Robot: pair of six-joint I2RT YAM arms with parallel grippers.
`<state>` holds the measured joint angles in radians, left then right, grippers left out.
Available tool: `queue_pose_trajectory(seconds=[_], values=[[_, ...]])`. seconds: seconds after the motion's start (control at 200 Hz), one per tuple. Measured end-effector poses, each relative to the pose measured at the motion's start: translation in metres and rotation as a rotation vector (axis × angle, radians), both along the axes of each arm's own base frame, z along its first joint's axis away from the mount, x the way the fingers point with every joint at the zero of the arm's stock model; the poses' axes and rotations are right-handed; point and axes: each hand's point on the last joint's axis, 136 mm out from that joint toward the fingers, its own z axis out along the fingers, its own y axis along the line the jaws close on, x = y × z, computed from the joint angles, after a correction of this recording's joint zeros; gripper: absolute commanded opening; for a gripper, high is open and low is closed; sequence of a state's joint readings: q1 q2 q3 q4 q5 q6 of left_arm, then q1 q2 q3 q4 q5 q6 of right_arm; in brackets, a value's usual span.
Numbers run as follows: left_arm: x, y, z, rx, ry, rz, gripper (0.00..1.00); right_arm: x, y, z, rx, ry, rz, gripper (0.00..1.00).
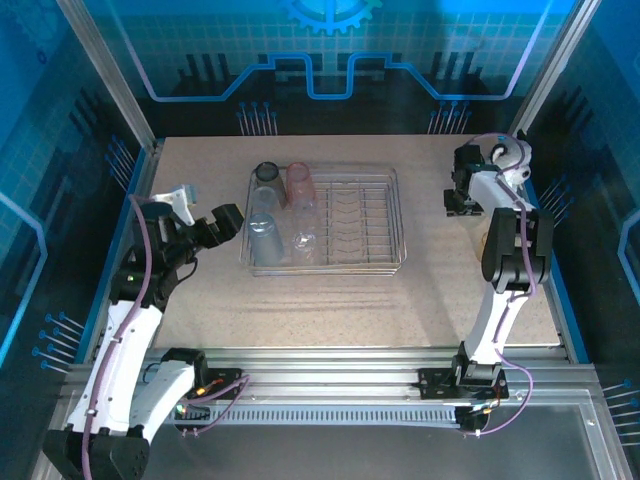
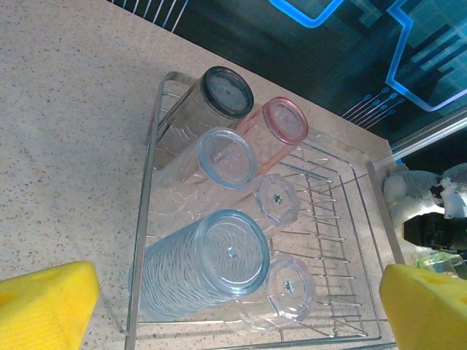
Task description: Load the cups into the dish rack
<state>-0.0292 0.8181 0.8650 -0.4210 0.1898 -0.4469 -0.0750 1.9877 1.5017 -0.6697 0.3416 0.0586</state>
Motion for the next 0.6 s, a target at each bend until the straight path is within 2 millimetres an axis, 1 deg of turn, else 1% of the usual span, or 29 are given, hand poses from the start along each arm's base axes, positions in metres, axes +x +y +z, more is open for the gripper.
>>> queue_pose_trajectory(seconds=[0.13,0.22,0.295,0.38,0.445,0.525,0.6], values=[[0.000,0.000,0.000,-0.002,0.001,-0.001,0.99,0.002,-0.001,-0.001,-0.009,-0.004,0.003,0.18],[0.000,0.000,0.000,-0.009,0.004,0.002,0.99,0.003,-0.003,0.000,-0.022,-0.009,-0.001,0.07],[0.001,0.000,-0.001,-0.019,0.011,0.007,0.99,0.003,-0.004,0.001,-0.030,-0.009,-0.007,0.00],[0.001,0.000,-0.002,-0.026,0.015,0.011,0.99,0.001,-0.005,0.004,-0.032,-0.017,-0.022,0.00],[0.001,0.000,-0.001,-0.033,0.016,0.014,0.99,-0.005,-0.004,0.009,-0.028,-0.025,-0.030,0.00],[0.000,0.000,0.000,-0.046,0.022,0.021,0.99,-0.012,0.000,0.023,-0.008,-0.054,-0.037,0.00],[-0.002,0.000,0.001,-0.053,0.025,0.023,0.99,-0.018,0.007,0.042,0.034,-0.097,-0.035,0.00]])
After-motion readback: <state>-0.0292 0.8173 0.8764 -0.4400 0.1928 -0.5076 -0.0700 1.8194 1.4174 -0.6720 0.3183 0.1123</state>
